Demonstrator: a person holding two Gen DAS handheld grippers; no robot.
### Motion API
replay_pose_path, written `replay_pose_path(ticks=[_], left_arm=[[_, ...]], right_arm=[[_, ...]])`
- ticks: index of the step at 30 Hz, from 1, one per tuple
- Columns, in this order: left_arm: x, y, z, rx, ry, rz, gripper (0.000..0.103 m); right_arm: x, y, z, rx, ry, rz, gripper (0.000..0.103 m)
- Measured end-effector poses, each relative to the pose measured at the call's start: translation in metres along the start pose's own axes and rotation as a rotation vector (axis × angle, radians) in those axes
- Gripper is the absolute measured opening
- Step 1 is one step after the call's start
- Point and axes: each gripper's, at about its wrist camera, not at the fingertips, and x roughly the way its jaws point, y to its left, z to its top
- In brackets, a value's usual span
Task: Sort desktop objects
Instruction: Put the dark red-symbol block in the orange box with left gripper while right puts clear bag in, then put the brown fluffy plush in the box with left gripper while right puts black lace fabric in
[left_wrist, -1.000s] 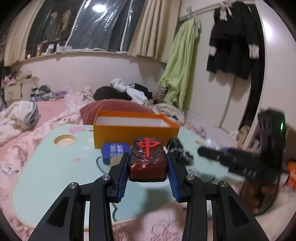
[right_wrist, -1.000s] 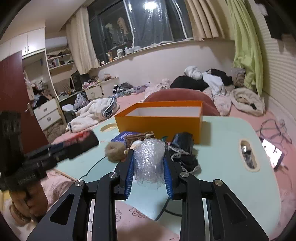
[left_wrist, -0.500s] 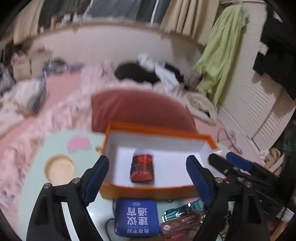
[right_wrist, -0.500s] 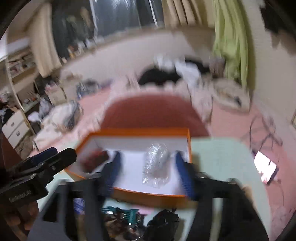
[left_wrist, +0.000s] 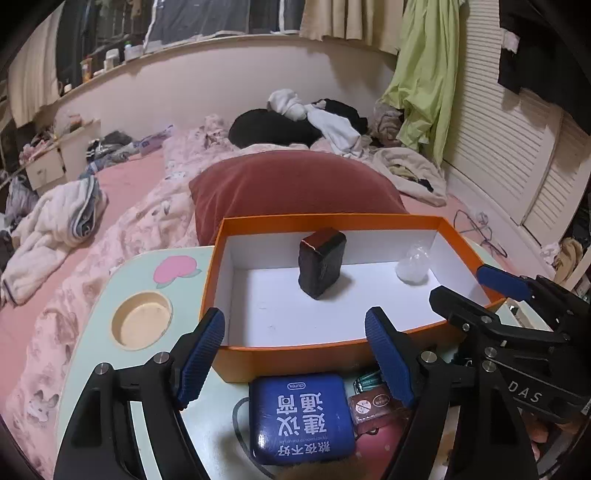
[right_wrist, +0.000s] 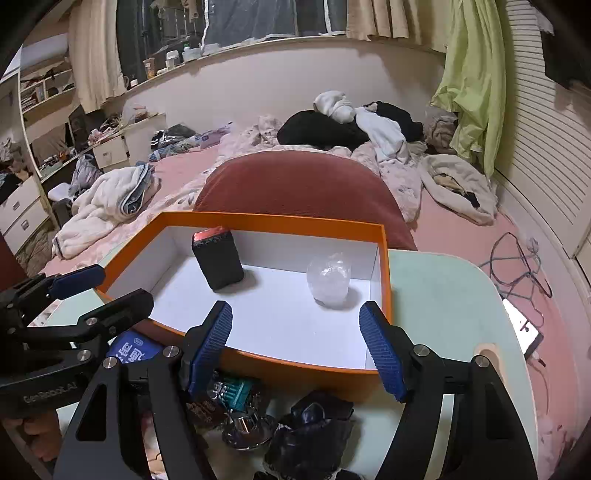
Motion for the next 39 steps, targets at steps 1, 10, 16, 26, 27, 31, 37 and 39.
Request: replay_pose_path(ticks=[1,10,16,26,27,31,37,39], left_arm=[[-0.003,0.001,0.000,-0.001,-0.014,-0.019,0.077],[-0.085,-0.001,-0.058,-0.027,-0.159,-0.084,0.090],[-0.078,-0.006,-0.113,-0.050,-0.072,-0.135,0.094],[-0.042,-0.023,-0.122,0.027,0.084,-0.018,0.102],[-0.043,-0.021,-0.122,0.019,0.080,-0.028,0.102],[-0.050,-0.007,-0.125,-0.052,0.037,-0.107,0.102],[-0.055,0.015,-0.119,-0.195,-0.018,-0.137,0.093],[-0.051,0.017,-0.112,-0.213,-0.021,-0.118,0.090]], right_arm=[[0.001,-0.001,0.002,0.000,0.001,0.004,0.072],[-0.081,0.012,-0.036,-0.028,-0.188,0.068,0.074],[-0.099,0.009,-0.087,-0.027,-0.115,0.050,0.081],[-0.046,-0.003,-0.097,-0.027,0.144,0.044,0.091],[-0.046,-0.001,-0.099,-0.036,0.145,0.039,0.092],[-0.046,0.001,-0.102,-0.048,0.149,0.044,0.095],[-0.055,-0.022,-0.103,0.066,0.098,0.181,0.096],[-0.059,-0.041,-0.105,0.156,0.060,0.284,0.096]])
